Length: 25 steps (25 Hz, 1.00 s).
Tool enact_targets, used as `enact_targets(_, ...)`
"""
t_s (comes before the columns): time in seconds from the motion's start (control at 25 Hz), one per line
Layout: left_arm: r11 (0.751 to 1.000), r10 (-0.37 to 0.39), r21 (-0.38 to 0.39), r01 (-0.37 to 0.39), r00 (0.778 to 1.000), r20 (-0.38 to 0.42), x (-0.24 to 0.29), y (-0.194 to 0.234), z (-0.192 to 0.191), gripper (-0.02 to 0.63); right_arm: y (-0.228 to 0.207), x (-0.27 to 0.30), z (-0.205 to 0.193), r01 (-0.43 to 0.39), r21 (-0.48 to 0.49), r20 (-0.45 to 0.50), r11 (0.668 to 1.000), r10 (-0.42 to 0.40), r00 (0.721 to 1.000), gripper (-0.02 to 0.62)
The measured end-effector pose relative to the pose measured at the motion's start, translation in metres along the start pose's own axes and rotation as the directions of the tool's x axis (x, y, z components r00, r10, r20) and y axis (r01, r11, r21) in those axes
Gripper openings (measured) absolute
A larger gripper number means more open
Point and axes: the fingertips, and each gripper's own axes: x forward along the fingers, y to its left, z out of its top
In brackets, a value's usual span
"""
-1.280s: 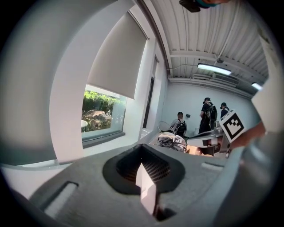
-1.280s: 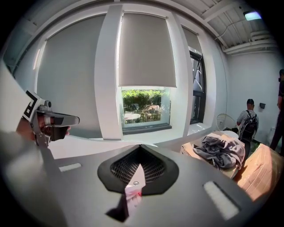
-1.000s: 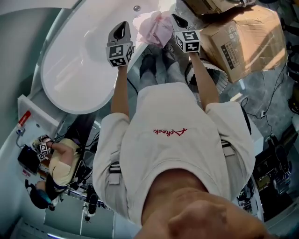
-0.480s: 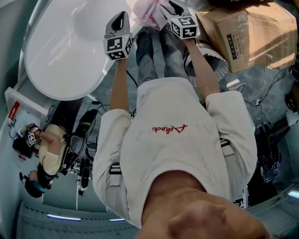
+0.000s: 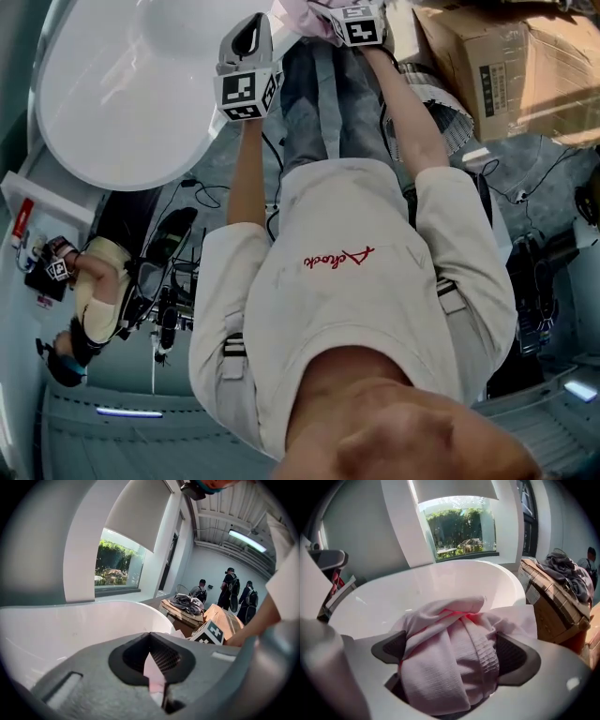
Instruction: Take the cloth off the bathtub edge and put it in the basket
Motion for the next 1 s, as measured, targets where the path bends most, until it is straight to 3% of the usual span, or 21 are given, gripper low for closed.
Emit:
enact_targets(0.12,1.0,0.002,-0.015,-0.002,1.0,-0.005,-0.003,0.008,-0.006,0.0,-0.003,0.007,-0.006,0.063,-0.071,-0.047,0.996,-0.066,0.997,0.584)
enact_targets(0.2,1.0,-0.006,-0.017,0.006,1.0,-0.008,-0.004,0.009,-0.008,0.0,-0.005,0.004,-0.007,0.104,-0.074,-0.058,0.992,-0.108,0.992,0.54)
enact_targets(0.28,1.0,-0.017,-0.014,0.016,1.0,-0.008,-0.002,0.009,-0.007,0.0,-0.007,0.001,-0.006,0.128,-0.048,-0.064,0.991,-0.131,0.989,0.435)
enact_targets(0.36,1.0,-0.023,-0.009,0.023,1.0,-0.006,-0.002,0.01,-0.004,0.0,-0.006,-0.005,-0.002,0.132,-0.004,-0.083,0.991,-0.132,0.988,0.288)
enact_targets(0.52,0.999,-0.035,0.003,0.035,0.999,0.0,-0.001,0.01,0.006,0.0,-0.006,-0.014,0.006,0.106,0.044,-0.105,0.993,-0.101,0.989,0.153)
enact_targets(0.76,0.998,-0.058,0.037,0.057,0.998,0.02,-0.003,0.008,0.031,0.0,-0.006,-0.034,0.002,0.097,0.136,-0.066,0.986,-0.089,0.994,0.12)
enact_targets(0.88,0.997,-0.067,0.051,0.065,0.997,0.036,-0.004,0.01,0.046,0.0,0.004,-0.064,0.023,0.092,0.158,0.045,0.983,-0.1,0.994,0.12)
enact_targets(1.0,0.995,-0.084,0.066,0.08,0.995,0.06,-0.004,0.004,0.065,0.0,0.01,-0.105,0.06,0.083,0.198,0.183,0.977,-0.12,0.976,0.12)
